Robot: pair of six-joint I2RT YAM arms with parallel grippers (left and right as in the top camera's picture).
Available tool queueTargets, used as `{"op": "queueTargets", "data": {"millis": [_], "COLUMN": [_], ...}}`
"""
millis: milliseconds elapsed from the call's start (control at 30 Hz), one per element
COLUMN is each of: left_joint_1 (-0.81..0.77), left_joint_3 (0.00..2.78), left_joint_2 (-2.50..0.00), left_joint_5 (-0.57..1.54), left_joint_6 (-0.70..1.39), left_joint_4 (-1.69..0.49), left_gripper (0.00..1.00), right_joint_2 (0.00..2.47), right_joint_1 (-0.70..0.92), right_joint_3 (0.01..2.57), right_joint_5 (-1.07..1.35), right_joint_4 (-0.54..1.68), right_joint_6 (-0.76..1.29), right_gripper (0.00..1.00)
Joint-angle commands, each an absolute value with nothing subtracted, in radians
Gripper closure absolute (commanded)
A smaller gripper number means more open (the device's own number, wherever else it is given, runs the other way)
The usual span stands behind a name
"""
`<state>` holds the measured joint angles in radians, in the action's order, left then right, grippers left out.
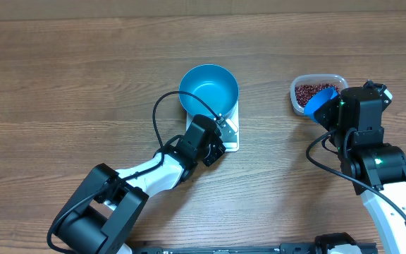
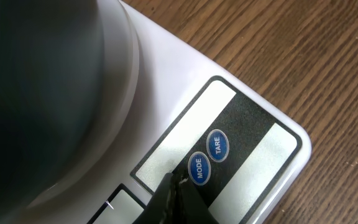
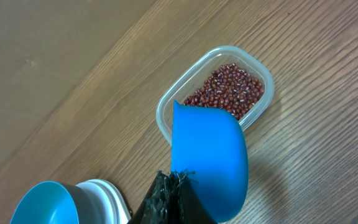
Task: Scoop item into bowl and weigh 150g on scale
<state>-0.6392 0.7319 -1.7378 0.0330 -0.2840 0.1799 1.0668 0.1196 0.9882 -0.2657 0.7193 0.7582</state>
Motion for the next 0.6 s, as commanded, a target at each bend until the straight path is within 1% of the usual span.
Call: {"op": "queueTargets", "data": {"millis": [0, 200, 367, 567], "left_joint_1": [-0.63, -0.63, -0.651, -0.678], "left_joint_3": [0.731, 0.738, 0.738, 0.738], "left_joint_2": [-1.771, -1.716, -1.628, -1.576], "left_joint_5": [0.012, 0.012, 0.012, 0.015], "left_joint_6": [-0.277, -0.287, -0.336, -0.336], "left_joint_4": [0.16, 0.141, 0.062, 0.023], "left_gripper": [0.96, 0.96, 0.96, 0.96], "right_joint_2": [1.058, 1.058, 1.058, 1.058], "right_joint_1": [0.125, 0.125, 0.125, 0.125], "right_joint_3": [1.021, 1.021, 1.021, 1.021], "right_joint_5": [-0.268, -0.268, -0.269, -0.269], "right_joint_4": [0.713, 0.712, 0.713, 0.713], "right_joint_6": [0.751, 0.751, 0.751, 0.751], "right_gripper": [0.96, 0.96, 0.96, 0.96]}}
